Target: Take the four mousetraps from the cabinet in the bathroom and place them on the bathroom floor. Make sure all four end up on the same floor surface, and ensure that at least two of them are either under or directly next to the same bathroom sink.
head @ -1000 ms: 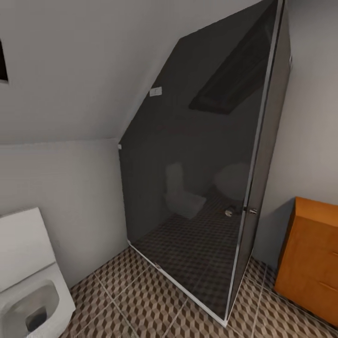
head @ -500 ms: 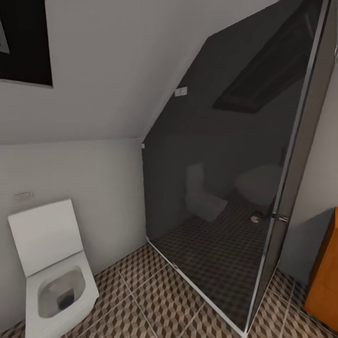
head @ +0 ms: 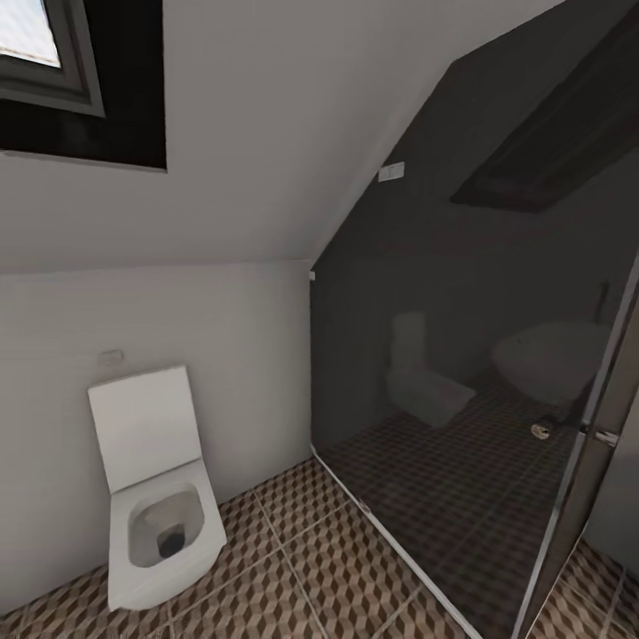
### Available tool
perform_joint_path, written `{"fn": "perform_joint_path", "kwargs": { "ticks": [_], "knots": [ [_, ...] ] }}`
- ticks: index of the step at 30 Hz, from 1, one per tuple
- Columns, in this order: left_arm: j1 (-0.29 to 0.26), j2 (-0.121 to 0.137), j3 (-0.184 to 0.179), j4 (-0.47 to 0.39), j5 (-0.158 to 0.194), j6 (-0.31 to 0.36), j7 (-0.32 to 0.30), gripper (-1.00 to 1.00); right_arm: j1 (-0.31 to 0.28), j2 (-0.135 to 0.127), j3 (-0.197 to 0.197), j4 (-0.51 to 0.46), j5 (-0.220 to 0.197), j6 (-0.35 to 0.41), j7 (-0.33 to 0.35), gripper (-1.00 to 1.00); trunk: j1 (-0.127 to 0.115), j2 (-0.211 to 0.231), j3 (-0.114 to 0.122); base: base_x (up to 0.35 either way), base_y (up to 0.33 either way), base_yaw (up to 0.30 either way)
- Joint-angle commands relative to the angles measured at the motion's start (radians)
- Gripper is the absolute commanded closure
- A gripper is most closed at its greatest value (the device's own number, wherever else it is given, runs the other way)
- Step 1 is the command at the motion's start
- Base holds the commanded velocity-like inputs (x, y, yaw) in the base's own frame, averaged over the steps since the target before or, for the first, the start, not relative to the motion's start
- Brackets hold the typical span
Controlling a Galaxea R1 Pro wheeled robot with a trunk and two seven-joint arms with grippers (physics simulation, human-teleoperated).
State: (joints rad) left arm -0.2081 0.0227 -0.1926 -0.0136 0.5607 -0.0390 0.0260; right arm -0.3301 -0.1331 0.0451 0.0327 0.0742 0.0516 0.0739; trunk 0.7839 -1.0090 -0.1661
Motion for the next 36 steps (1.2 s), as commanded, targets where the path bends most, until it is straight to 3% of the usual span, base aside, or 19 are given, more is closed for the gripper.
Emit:
{"fn": "perform_joint_path", "kwargs": {
  "ticks": [1, 36],
  "knots": [
    [-0.001, 0.001, -0.007, 0.000, 0.006, -0.001, 0.006, 1.00, -0.001, 0.000, 0.004, 0.001, 0.008, 0.002, 0.003, 1.00, 0.000, -0.001, -0.001, 0.000, 0.000, 0.300],
    [-0.001, -0.001, -0.004, 0.000, 0.005, -0.002, 0.016, 1.00, -0.001, 0.000, 0.004, 0.001, 0.007, 0.001, 0.003, 1.00, 0.000, -0.001, -0.001, 0.001, 0.000, 0.300]
  ]
}}
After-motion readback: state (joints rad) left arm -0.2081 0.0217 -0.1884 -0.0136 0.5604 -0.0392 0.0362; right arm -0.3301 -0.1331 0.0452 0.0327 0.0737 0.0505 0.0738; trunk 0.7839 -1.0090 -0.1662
